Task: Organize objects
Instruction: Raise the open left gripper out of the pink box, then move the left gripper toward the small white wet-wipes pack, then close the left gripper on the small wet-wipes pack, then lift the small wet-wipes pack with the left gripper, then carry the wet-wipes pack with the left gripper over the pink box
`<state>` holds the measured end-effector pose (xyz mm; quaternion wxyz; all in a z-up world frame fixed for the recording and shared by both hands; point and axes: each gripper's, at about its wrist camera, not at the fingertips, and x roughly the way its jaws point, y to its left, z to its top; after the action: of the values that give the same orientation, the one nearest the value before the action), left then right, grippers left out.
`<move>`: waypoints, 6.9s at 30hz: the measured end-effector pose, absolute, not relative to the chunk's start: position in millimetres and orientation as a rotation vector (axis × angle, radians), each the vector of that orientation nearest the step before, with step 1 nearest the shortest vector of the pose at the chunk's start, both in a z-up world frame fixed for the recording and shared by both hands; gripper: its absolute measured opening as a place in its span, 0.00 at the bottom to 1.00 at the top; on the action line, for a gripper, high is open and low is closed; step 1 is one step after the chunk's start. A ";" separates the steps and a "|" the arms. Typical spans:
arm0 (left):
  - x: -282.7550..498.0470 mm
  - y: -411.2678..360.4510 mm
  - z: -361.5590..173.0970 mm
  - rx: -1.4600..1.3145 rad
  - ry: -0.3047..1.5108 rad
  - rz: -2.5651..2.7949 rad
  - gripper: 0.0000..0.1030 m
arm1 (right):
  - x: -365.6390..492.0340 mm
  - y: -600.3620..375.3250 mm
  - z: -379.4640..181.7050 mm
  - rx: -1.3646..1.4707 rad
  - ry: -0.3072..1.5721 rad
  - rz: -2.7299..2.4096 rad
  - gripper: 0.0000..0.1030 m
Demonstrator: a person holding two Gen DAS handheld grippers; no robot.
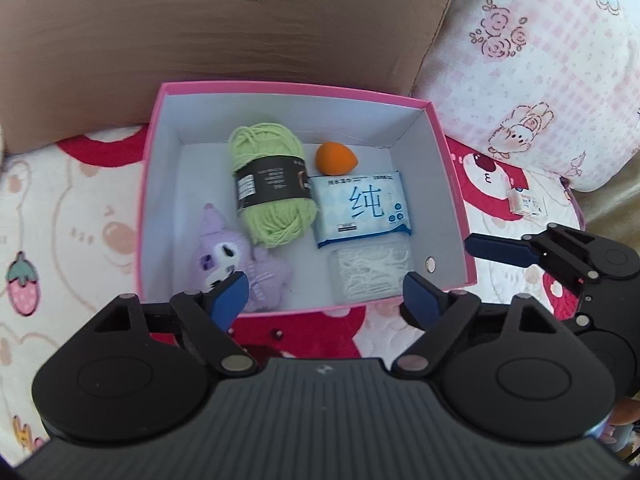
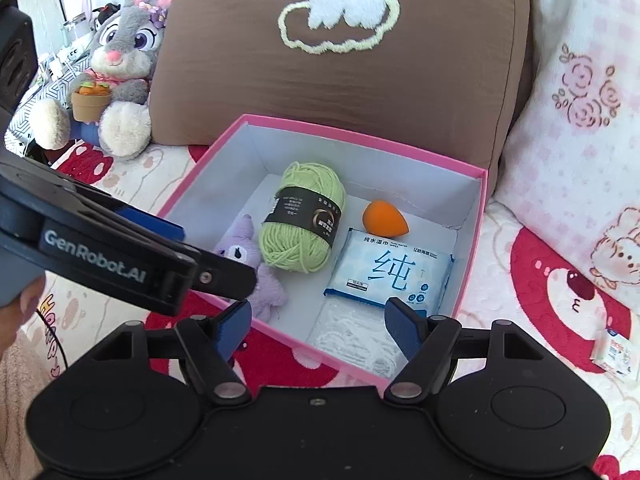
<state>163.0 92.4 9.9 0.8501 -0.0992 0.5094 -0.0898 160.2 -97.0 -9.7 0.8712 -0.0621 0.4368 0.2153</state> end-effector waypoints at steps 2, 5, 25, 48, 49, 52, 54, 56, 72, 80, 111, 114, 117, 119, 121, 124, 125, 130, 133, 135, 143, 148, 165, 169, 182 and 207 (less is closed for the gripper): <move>153.4 94.8 20.3 -0.195 1.059 -0.178 0.85 | 151.1 -98.5 -1.2 -0.125 0.891 0.449 0.75; 138.5 97.6 37.2 -0.187 1.027 -0.190 0.89 | 137.8 -102.3 10.5 -0.113 0.872 0.453 0.76; 68.2 63.1 52.5 -0.032 1.047 -0.234 0.95 | 54.1 -124.4 46.9 -0.211 0.876 0.489 0.88; 56.3 -25.3 62.0 0.037 1.072 -0.416 0.96 | -16.1 -202.4 45.0 -0.201 0.809 0.378 0.88; 57.6 -29.8 62.5 0.042 1.067 -0.419 0.96 | -18.0 -206.8 44.6 -0.205 0.797 0.369 0.88; 62.7 -44.3 63.7 0.053 1.044 -0.436 0.96 | -21.5 -221.0 42.9 -0.221 0.760 0.334 0.88; 66.7 -53.9 64.2 0.040 1.030 -0.452 0.96 | -21.2 -230.9 42.0 -0.227 0.734 0.314 0.88; 71.3 -63.8 64.4 0.022 1.023 -0.465 0.96 | -19.8 -240.0 40.3 -0.225 0.715 0.294 0.88; 127.7 -146.7 26.7 -0.024 1.040 -0.537 0.95 | 20.8 -307.1 -5.7 -0.130 0.798 0.149 0.89; 158.3 -170.7 5.7 -0.017 1.025 -0.539 0.94 | 44.3 -322.9 -23.5 -0.025 0.804 0.129 0.88; 243.8 -239.2 -85.1 -0.136 0.904 -0.621 0.87 | 126.1 -393.2 -108.1 -0.101 0.680 -0.011 0.88; 254.3 -245.9 -95.2 -0.142 0.913 -0.604 0.82 | 138.4 -399.7 -115.6 -0.097 0.686 -0.034 0.88; 266.1 -249.4 -106.7 -0.161 0.928 -0.590 0.79 | 150.1 -404.9 -123.3 -0.100 0.697 -0.039 0.88; 272.3 -251.1 -111.6 -0.170 0.917 -0.580 0.76 | 156.8 -406.5 -128.1 -0.108 0.702 -0.036 0.88; 278.7 -252.8 -115.6 -0.179 0.907 -0.574 0.73 | 163.3 -407.0 -132.3 -0.115 0.710 -0.027 0.88; 288.3 -253.7 -121.8 -0.202 0.908 -0.560 0.69 | 173.9 -409.5 -137.9 -0.106 0.734 -0.023 0.88; 290.8 -253.8 -124.0 -0.213 0.908 -0.557 0.67 | 177.3 -411.0 -139.3 -0.094 0.740 -0.022 0.88; 292.5 -262.2 -128.7 -0.214 0.886 -0.577 0.64 | 191.4 -415.2 -144.8 -0.070 0.740 -0.017 0.88; 293.6 -267.3 -128.7 -0.205 0.880 -0.562 0.61 | 196.6 -414.6 -146.8 -0.071 0.733 -0.007 0.88; 298.4 -267.1 -130.1 -0.225 0.888 -0.552 0.57 | 200.4 -413.3 -148.5 -0.076 0.732 -0.004 0.88; 309.9 -264.0 -136.6 -0.305 0.926 -0.546 0.45 | 225.0 -408.0 -153.6 -0.080 0.742 0.022 0.89; 307.3 -262.3 -136.9 -0.320 0.939 -0.554 0.40 | 221.4 -408.8 -153.2 -0.030 0.755 0.033 0.83; 299.0 -255.5 -138.7 -0.365 1.071 -0.586 0.39 | 197.1 -407.8 -152.5 0.073 0.771 0.033 0.77; 299.1 -252.1 -138.8 -0.386 1.090 -0.598 0.39 | 190.8 -407.2 -151.0 0.070 0.762 0.025 0.74; 269.5 -256.8 -134.3 -0.326 1.067 -0.622 0.39 | 163.5 -403.5 -144.1 0.046 0.773 0.029 0.71; 190.1 -206.6 -91.1 -0.181 1.062 -0.626 0.39 | 97.8 -339.4 -114.5 0.044 0.772 0.049 0.74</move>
<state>190.1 -206.6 -91.1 0.8122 -0.0848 0.4972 -0.2932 97.8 -339.4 -114.5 0.9260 0.0213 0.3762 0.0238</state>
